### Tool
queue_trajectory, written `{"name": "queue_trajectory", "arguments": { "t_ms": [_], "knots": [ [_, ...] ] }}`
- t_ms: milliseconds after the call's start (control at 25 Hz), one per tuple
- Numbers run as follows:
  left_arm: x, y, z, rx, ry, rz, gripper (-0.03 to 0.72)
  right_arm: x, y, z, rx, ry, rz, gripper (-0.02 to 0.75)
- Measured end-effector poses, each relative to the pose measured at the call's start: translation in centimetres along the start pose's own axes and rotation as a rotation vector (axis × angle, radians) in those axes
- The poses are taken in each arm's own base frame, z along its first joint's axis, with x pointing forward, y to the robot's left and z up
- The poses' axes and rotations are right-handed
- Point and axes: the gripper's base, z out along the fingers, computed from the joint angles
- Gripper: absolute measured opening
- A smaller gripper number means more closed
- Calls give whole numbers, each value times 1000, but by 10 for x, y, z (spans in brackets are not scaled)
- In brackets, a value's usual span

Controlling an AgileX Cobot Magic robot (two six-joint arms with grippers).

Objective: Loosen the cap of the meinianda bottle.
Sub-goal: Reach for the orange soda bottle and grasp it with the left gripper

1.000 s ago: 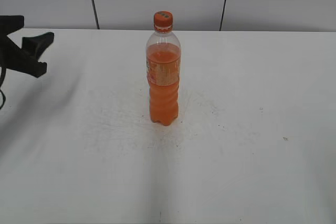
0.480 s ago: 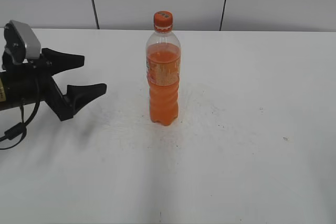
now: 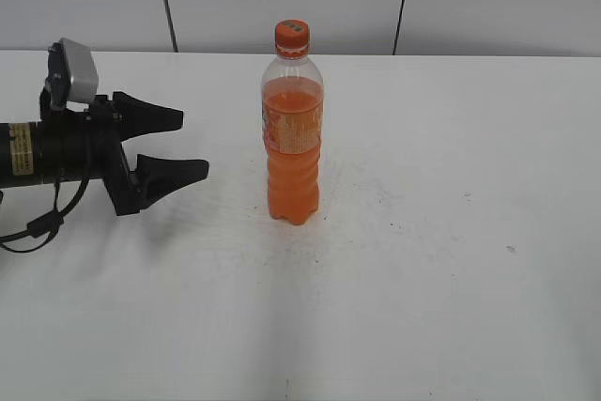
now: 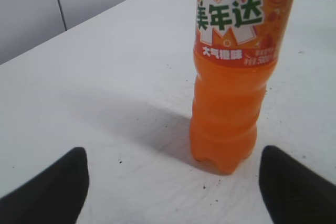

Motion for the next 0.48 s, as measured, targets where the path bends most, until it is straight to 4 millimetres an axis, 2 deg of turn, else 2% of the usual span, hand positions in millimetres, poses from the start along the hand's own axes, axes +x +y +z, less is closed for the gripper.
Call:
{"name": "queue_trajectory", "arguments": {
  "t_ms": [160,480],
  "knots": [
    [-5,-5,13,64,22,27,594,0,0,0,0,0,0,511],
    [-1,-11,57,161,45,37,593,0,0,0,0,0,0,511]
  ]
}}
